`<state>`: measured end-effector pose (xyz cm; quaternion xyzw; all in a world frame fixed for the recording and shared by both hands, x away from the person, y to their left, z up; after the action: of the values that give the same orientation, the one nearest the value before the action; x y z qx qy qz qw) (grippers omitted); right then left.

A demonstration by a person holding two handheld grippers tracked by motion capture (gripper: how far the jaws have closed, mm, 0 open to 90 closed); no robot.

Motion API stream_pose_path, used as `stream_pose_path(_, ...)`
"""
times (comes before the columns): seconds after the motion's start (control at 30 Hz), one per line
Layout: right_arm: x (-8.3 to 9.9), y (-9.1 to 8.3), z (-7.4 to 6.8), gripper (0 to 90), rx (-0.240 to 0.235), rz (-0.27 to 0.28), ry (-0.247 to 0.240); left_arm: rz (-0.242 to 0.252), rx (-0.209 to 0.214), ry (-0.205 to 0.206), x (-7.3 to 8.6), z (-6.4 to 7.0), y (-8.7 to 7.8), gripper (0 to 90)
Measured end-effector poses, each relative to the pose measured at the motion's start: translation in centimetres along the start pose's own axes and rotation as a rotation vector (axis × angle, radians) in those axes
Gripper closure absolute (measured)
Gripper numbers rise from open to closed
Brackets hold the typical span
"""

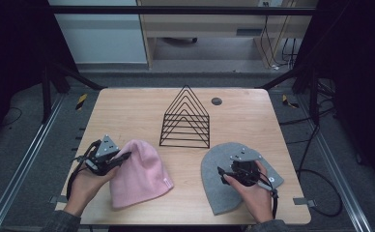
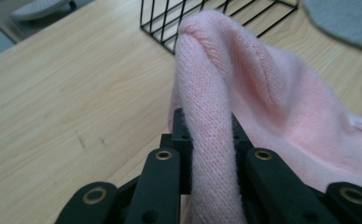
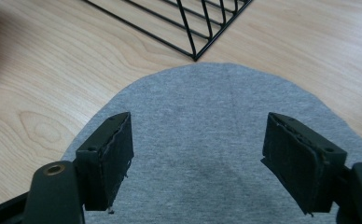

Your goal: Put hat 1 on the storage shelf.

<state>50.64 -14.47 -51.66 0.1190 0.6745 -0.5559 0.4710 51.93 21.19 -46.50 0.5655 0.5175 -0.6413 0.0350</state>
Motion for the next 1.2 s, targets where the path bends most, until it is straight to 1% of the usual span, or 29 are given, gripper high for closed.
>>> stream_pose_path(0.07,0.0,-0.1,0.0,24.9,0.003,0.003,-0.002,0.012,0.003,0.014,-0.8,0.3,-0.4,80.0)
stream_pose_path(0.17,-0.5,-0.4,-0.2,25.6,0.014,0.024,-0.014,0.028,0.002,0.055,-2.3,0.8,-1.0,80.0)
stream_pose_path(0.2,-0.8,-0.6,-0.4,26.1,0.012,0.035,-0.018,0.030,-0.003,0.077,-3.1,0.9,-1.2,80.0)
stream_pose_path(0.23,-0.8,-0.6,-0.4,26.1,0.012,0.035,-0.018,0.030,-0.003,0.077,-3.1,0.9,-1.2,80.0)
stream_pose_path(0.3,-1.1,-0.8,-0.7,26.2,0.015,0.044,-0.027,0.036,0.007,0.087,-4.0,1.1,-1.4,80.0)
stream_pose_path(0.4,-1.2,-0.9,-0.9,26.0,0.022,0.048,-0.050,0.034,0.000,0.121,-5.1,1.1,-2.0,80.3)
stream_pose_path(0.47,-1.5,-1.3,-1.2,25.9,0.005,0.062,-0.021,0.038,0.000,0.138,-5.8,1.2,-2.4,80.4)
stream_pose_path(0.5,-1.8,-1.6,-1.4,25.8,-0.009,0.074,0.009,0.034,-0.001,0.147,-6.1,1.1,-2.6,80.4)
stream_pose_path(0.6,-2.1,-1.9,-1.4,25.7,-0.002,0.079,0.011,0.051,0.002,0.158,-7.1,1.1,-3.1,80.5)
stream_pose_path(0.67,-2.7,-2.1,-1.6,25.8,-0.006,0.087,-0.003,0.056,0.003,0.166,-7.7,1.1,-3.3,80.5)
stream_pose_path(0.7,-3.2,-2.3,-2.0,25.8,-0.009,0.095,-0.017,0.058,0.000,0.171,-8.1,1.1,-3.5,80.5)
stream_pose_path(0.77,-3.5,-2.4,-2.3,25.8,-0.017,0.096,-0.013,0.057,0.002,0.178,-8.4,1.1,-3.7,80.5)
stream_pose_path(0.8,-4.0,-2.3,-3.1,26.1,-0.035,0.092,-0.048,0.056,0.003,0.186,-8.7,1.1,-3.9,80.5)
stream_pose_path(0.83,-4.0,-2.3,-3.1,26.1,-0.035,0.092,-0.048,0.057,0.000,0.193,-9.0,1.1,-4.1,80.5)
stream_pose_path(0.93,-4.9,-2.1,-4.4,27.3,-0.063,0.084,-0.093,0.061,0.002,0.203,-9.9,1.0,-4.6,80.5)
stream_pose_path(1.0,-5.3,-2.0,-5.1,27.9,-0.079,0.084,-0.106,0.064,0.009,0.211,-10.5,0.9,-4.8,80.5)
stream_pose_path(1.03,-5.7,-1.8,-5.8,27.9,-0.085,0.073,-0.140,0.067,0.010,0.206,-10.7,0.9,-4.9,80.5)
stream_pose_path(1.07,-5.7,-1.8,-5.8,27.9,-0.085,0.073,-0.140,0.066,0.011,0.207,-10.9,0.8,-4.9,80.5)
stream_pose_path(1.1,-5.9,-1.8,-6.1,28.0,-0.074,0.069,-0.166,0.071,0.022,0.197,-11.2,0.6,-5.0,80.5)
stream_pose_path(1.13,-6.3,-1.9,-6.8,28.0,-0.083,0.069,-0.196,0.076,0.024,0.191,-11.4,0.5,-5.1,80.5)
stream_pose_path(1.17,-6.7,-2.0,-7.6,28.5,-0.106,0.074,-0.208,0.079,0.023,0.193,-11.6,0.3,-5.2,80.5)
stream_pose_path(1.2,-6.9,-2.0,-7.8,28.6,-0.107,0.071,-0.220,0.084,0.027,0.189,-11.8,0.3,-5.3,80.5)
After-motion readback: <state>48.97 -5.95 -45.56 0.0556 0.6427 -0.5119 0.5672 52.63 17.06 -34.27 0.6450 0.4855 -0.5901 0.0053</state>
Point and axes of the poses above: each handheld gripper's, and its own axes: y roughly forward along the jaws, x roughly out of its underside, z roughly to its right, the point moved 9 cm from there along y, roughly forward along the jaws
